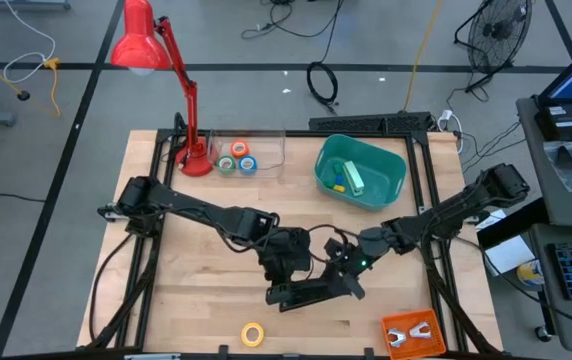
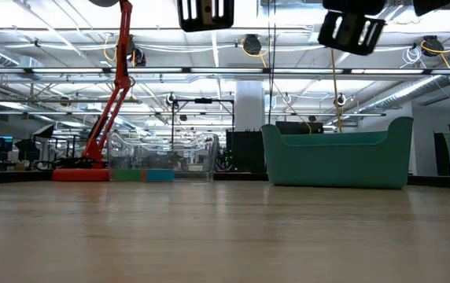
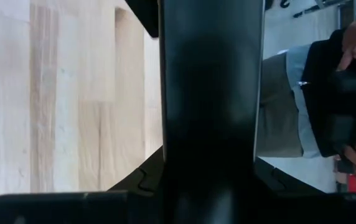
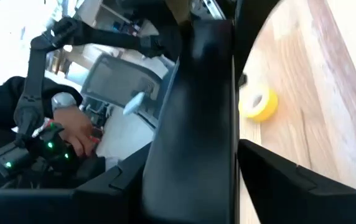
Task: Pick and place Stapler, Stapler remover, tape
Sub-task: Put the black stapler into the green bin
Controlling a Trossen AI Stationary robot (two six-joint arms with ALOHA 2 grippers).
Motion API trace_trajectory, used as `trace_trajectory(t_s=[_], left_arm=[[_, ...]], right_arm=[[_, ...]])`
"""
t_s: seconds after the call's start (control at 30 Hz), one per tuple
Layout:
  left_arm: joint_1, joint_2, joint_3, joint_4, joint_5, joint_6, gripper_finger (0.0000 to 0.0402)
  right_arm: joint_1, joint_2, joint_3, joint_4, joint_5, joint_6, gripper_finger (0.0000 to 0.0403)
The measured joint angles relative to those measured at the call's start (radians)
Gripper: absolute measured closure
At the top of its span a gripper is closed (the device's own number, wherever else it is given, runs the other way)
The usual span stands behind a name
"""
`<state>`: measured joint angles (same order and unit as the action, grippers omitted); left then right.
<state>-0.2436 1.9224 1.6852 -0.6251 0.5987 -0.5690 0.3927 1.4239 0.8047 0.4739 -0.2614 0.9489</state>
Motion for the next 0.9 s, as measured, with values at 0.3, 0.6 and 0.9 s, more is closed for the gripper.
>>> trace_trajectory(t_s=[0.3, 0.6, 0.9], left_arm=[[-0.007, 0.000, 0.001, 0.005, 0.029, -0.010, 0.0278], [-0.016, 0.000, 0.001, 0.009, 0.044, -0.016, 0.0278], [-0.014, 0.000, 0.001, 0.020, 0.032, -0.009, 0.0278]], right_arm=[[-0.013, -0.012, 0.000, -0.004, 0.020, 0.019, 0.0146], [-0.018, -0.021, -0.001, 0.033, 0.021, 0.050, 0.0155], [-0.005, -0.021, -0.001, 0.031, 0.021, 0.077, 0.0157]])
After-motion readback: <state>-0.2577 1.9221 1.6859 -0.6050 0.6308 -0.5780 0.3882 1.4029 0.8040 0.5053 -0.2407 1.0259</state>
